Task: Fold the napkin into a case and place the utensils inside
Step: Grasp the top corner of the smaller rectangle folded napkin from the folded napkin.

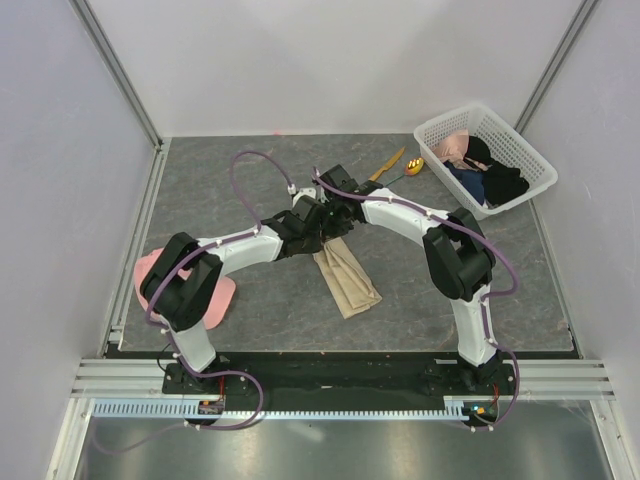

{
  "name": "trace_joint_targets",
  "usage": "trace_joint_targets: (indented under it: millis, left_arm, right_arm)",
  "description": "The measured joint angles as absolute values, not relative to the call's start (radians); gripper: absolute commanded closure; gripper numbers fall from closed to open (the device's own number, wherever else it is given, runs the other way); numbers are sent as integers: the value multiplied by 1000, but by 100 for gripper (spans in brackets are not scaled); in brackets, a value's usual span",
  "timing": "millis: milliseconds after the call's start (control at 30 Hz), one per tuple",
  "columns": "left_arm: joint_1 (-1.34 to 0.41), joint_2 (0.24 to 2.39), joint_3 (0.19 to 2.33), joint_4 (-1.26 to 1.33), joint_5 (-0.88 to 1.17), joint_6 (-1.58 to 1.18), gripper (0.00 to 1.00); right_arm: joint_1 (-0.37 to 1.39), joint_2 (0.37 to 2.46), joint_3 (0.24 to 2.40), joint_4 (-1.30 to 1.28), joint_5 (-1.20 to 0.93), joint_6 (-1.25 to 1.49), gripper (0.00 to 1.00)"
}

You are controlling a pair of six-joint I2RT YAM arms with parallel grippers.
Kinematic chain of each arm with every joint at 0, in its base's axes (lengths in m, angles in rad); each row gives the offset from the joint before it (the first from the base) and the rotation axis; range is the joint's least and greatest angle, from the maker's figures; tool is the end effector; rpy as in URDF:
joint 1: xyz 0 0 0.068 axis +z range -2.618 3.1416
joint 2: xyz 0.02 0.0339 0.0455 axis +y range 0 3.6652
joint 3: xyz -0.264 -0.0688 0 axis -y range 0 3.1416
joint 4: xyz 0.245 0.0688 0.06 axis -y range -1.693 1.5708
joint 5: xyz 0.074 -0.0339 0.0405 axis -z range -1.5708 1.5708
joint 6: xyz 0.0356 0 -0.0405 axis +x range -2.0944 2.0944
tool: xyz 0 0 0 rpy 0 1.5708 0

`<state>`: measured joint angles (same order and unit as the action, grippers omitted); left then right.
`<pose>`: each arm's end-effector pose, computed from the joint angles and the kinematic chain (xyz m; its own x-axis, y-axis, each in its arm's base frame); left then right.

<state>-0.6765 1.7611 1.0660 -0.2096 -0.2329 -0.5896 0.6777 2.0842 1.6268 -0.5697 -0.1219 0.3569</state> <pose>0.2887 -0.2213 0.1765 -0.7865 -0.0624 -0.6145 0.0730 0.9785 -0.1928 0.3498 0.2871 0.1955 -0.8592 -0.2464 -0.4483 -0.3961 0.8750 0.2782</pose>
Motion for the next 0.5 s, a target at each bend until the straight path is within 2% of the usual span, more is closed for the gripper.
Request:
trace_joint_targets:
  millis: [233,500]
  left_arm:
    - [-681,1772,1073,-190,-239,-573,73]
    - [-681,1775,1074,-184,-239,-570,66]
  right_arm:
    - [670,2084,1626,-569,-126,371,100]
    - [664,2084,1626,-570,-136,374,100]
